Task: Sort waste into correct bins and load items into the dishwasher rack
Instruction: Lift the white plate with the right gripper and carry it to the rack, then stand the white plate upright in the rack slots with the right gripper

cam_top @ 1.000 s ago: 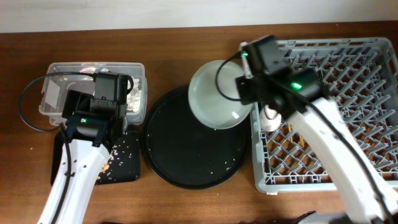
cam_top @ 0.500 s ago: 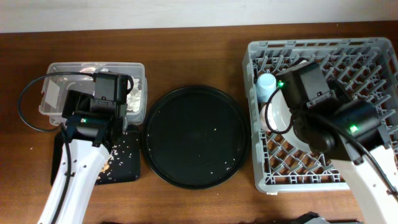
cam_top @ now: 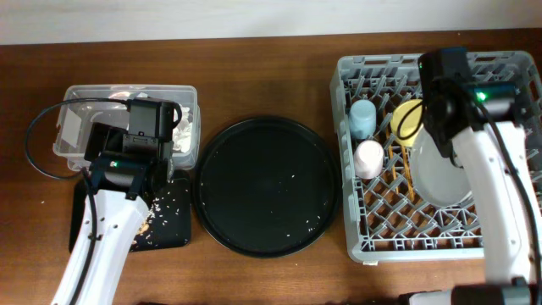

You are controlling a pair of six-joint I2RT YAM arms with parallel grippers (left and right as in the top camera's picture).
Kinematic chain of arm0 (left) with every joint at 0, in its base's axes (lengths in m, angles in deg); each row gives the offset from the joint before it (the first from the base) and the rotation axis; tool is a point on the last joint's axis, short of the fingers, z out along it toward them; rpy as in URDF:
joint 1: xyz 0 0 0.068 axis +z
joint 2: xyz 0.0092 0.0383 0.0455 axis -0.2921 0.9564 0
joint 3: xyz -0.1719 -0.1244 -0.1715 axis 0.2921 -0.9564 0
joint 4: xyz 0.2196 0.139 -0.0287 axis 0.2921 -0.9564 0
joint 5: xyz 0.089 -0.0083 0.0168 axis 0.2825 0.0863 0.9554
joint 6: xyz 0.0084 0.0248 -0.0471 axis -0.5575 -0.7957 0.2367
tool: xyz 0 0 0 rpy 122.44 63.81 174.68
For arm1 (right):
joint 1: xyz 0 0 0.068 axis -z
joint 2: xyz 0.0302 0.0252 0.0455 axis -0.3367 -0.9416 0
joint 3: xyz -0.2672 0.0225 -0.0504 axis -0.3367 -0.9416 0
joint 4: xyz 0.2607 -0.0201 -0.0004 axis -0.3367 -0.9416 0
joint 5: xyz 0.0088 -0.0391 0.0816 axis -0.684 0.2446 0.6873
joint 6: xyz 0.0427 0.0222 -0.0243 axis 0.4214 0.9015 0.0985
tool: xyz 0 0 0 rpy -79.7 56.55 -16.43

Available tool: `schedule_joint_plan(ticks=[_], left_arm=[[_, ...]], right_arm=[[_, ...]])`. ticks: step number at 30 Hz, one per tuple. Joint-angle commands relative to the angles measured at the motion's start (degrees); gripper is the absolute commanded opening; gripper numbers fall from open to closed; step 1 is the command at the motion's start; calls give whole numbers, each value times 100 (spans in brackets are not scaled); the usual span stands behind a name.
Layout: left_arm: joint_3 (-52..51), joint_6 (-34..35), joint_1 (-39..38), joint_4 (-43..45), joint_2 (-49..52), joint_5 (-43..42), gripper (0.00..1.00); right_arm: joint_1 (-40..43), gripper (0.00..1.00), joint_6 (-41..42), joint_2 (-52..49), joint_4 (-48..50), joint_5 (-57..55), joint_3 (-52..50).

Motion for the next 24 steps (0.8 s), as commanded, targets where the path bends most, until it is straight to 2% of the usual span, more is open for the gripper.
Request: schedule_joint_plan(ticks=[1, 7, 12, 16, 24], left_arm=[[79, -52, 22, -4, -76, 61, 99], [79, -52, 22, -4, -76, 61, 99], [79, -52, 22, -4, -76, 61, 99], [79, -52, 22, -4, -76, 61, 99], [79, -52, 22, -4, -76, 61, 99]], right_arm=[[42, 4, 262, -468, 11, 407, 9], [20, 4, 413, -1167, -2, 802, 9], [26, 4, 409, -1244, -2, 758, 9], [26, 4, 415, -1185, -111, -238, 17], [24, 4, 426, -839, -131, -1320, 107]])
